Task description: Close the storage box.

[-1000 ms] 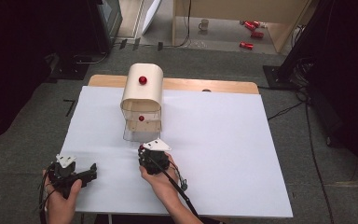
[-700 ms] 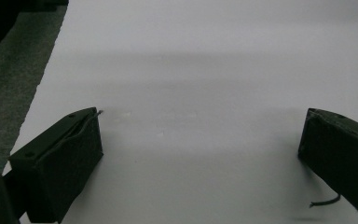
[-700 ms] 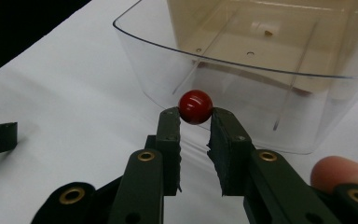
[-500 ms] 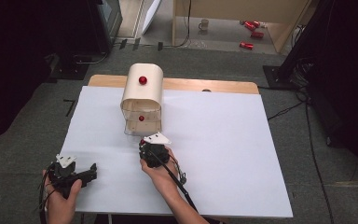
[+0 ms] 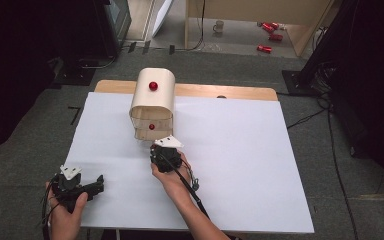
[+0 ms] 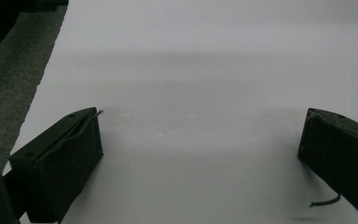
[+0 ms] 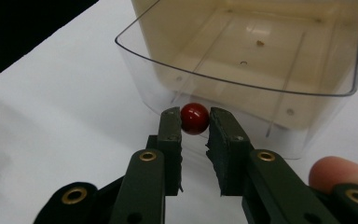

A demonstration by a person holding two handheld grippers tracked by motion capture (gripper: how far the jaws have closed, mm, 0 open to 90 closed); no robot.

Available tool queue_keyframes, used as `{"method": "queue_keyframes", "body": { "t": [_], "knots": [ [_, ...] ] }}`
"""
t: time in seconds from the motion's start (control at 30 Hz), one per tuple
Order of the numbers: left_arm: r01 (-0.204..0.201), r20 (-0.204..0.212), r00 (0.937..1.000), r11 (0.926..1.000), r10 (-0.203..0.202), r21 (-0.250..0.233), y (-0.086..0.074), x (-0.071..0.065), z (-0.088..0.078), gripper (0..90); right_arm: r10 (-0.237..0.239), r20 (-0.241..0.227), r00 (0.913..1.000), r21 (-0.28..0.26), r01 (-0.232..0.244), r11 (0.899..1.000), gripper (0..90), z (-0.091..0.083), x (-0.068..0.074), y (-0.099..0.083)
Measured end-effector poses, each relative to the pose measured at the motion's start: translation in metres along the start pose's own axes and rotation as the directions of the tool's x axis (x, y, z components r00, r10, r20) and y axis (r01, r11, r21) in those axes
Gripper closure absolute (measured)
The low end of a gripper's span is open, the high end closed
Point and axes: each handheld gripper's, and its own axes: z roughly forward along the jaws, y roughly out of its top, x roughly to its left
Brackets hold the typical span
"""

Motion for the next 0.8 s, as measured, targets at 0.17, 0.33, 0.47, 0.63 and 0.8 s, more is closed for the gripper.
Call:
{"method": "queue_keyframes", "body": {
  "t": [0.17,0.33,0.47,0.63,0.8],
  "knots": [
    [-0.002,0.0,1.0,1.0,0.002,0.002,0.0,0.0,0.0,0.0,-0.006,0.009,0.9999,0.003,0.006,1.0,75.6,0.006,-0.001,0.003],
    [-0.002,0.0,1.0,1.0,0.002,0.002,0.0,0.0,0.0,0.0,-0.004,0.011,0.9999,0.013,0.004,1.0,74.8,0.011,-0.004,0.002],
    [-0.002,0.0,1.0,1.0,0.002,0.002,0.0,0.0,0.0,0.0,-0.004,0.014,0.9999,0.011,0.004,1.0,74.6,0.014,-0.004,0.004],
    [-0.002,0.0,1.0,1.0,0.002,0.001,0.0,0.0,0.0,0.0,-0.004,0.017,0.9998,0.008,0.004,1.0,74.2,0.016,-0.007,0.006],
    [-0.002,0.0,1.0,1.0,0.002,0.001,0.0,0.0,0.0,0.0,-0.008,0.015,0.9999,0.006,0.008,1.0,73.6,0.018,-0.009,0.007]
  ]
}}
